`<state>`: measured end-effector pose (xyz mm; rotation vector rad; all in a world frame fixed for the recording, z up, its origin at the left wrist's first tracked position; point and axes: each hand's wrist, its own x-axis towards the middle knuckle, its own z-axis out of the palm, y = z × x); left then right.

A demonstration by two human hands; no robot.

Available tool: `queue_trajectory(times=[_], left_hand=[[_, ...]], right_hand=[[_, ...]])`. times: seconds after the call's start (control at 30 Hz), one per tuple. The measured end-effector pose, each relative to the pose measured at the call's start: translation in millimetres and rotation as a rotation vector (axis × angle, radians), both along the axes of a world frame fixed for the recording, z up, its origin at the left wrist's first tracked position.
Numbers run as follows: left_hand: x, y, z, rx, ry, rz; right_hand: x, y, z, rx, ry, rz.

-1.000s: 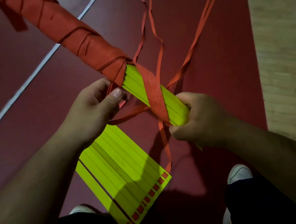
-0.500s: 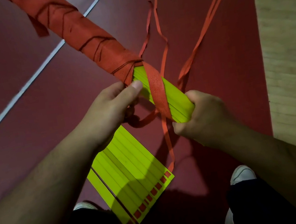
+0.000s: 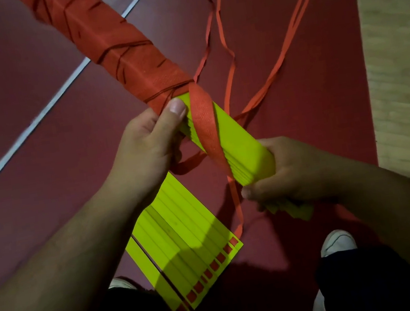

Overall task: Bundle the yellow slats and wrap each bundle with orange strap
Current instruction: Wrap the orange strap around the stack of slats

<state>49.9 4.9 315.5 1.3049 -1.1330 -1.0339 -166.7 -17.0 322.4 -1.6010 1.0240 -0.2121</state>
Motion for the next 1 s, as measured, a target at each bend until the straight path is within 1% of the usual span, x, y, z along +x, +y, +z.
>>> queue_trajectory(times=[0.03,0.1,0.13,0.17,0.23,0.3,0.37,0.43,0.47,0.5,0.53,0.6,0.67,0.73,0.77,0.83,0.87,0.9,0.93,1.0], left_hand=[[5.2,-1.2,-1.4,0.005,-0.007,-0.038],[13.4,-3.5,-1.2,0.011,-0.050,-0.082],[15.4,-4.3,-0.4,0.018,-0.079,-0.088],[16.0,-5.1,0.0,0.029,-0.106,-0.084],[15.6,-5.2,-1.0,0.059,-0.131,-0.070],[12.4,-3.9,-0.6,0.092,-0.101,-0.086],[6.2,-2.1,2.7,0.154,0.024,-0.088],[-0.3,-0.2,7.9,0.269,0.175,-0.012],[-2.0,0.4,9.2,0.310,0.214,0.031],[-3.4,0.6,7.4,0.323,0.208,0.069],[-3.6,1.4,5.2,0.314,0.177,0.106],[-1.2,2.7,2.1,0.229,0.103,0.158],[3.9,1.9,0.7,0.129,0.062,0.158],[7.2,0.7,2.0,0.066,0.087,0.132],[7.0,0.2,2.9,0.045,0.105,0.113],[6.4,1.0,2.9,0.019,0.112,0.068],[6.1,1.4,2.2,0.009,0.114,0.044],[5.5,1.4,2.5,0.009,0.117,0.034],[5.2,1.1,3.3,0.028,0.117,0.032],[7.2,0.0,4.6,0.087,0.053,0.034]], right_hand=[[0.9,0.5,-0.9,-0.110,0.030,-0.032],[1.2,-0.1,-3.7,-0.393,0.168,-0.071],[0.7,-0.3,-5.0,-0.497,0.226,-0.085],[0.7,-0.2,-6.1,-0.554,0.261,-0.104],[1.4,1.0,-9.9,-0.590,0.295,-0.148],[2.6,2.8,-14.8,-0.635,0.318,-0.208],[3.4,4.7,-18.4,-0.692,0.362,-0.262],[4.1,8.1,-19.6,-0.756,0.434,-0.281],[5.6,10.1,-19.8,-0.801,0.469,-0.274],[7.4,12.2,-20.3,-0.843,0.493,-0.255],[9.6,14.0,-19.2,-0.851,0.502,-0.221],[11.9,14.0,-12.7,-0.747,0.478,-0.125],[9.7,9.3,-5.7,-0.599,0.400,0.020],[6.0,3.6,-1.7,-0.450,0.263,0.119],[3.2,2.0,0.2,-0.308,0.164,0.119],[1.2,2.5,3.1,0.058,-0.052,0.085],[1.6,3.1,1.6,0.150,-0.104,0.072],[2.8,3.6,0.4,0.121,-0.097,0.063],[4.2,3.3,-2.9,-0.001,-0.050,0.033],[6.2,2.6,-10.5,-0.351,0.109,-0.048]])
